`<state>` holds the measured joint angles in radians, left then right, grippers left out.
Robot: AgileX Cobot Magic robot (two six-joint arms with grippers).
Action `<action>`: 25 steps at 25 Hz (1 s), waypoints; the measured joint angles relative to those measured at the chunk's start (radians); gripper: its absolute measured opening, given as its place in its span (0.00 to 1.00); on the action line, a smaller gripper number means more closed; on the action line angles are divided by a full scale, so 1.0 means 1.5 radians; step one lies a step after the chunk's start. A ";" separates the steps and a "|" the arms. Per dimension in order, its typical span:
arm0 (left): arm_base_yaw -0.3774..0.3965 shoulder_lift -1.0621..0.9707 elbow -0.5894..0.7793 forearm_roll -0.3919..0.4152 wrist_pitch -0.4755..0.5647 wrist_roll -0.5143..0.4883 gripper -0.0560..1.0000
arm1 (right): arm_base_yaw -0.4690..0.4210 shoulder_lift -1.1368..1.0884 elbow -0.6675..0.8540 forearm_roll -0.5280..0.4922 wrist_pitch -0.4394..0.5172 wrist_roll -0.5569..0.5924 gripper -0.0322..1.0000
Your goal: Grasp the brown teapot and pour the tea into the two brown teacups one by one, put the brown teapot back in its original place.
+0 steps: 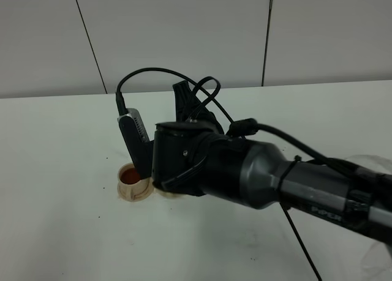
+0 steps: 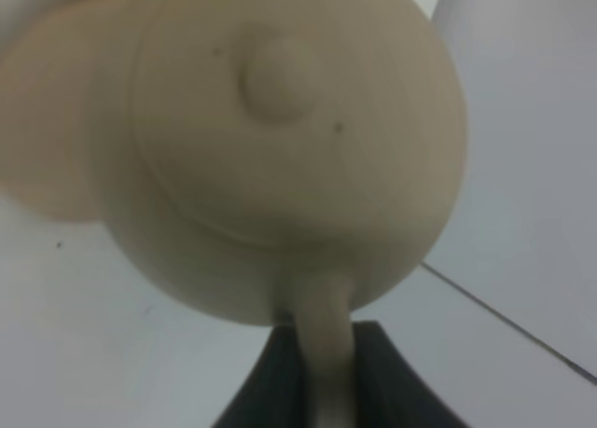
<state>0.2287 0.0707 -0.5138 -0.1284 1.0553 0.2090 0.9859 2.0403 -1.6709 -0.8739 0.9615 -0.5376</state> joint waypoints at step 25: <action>0.000 0.000 0.000 0.000 0.000 0.000 0.36 | -0.173 -0.068 -0.007 0.595 -0.096 -0.333 0.12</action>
<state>0.2287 0.0707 -0.5138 -0.1284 1.0553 0.2090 0.7269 1.9386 -1.6808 0.0184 0.8178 -1.0367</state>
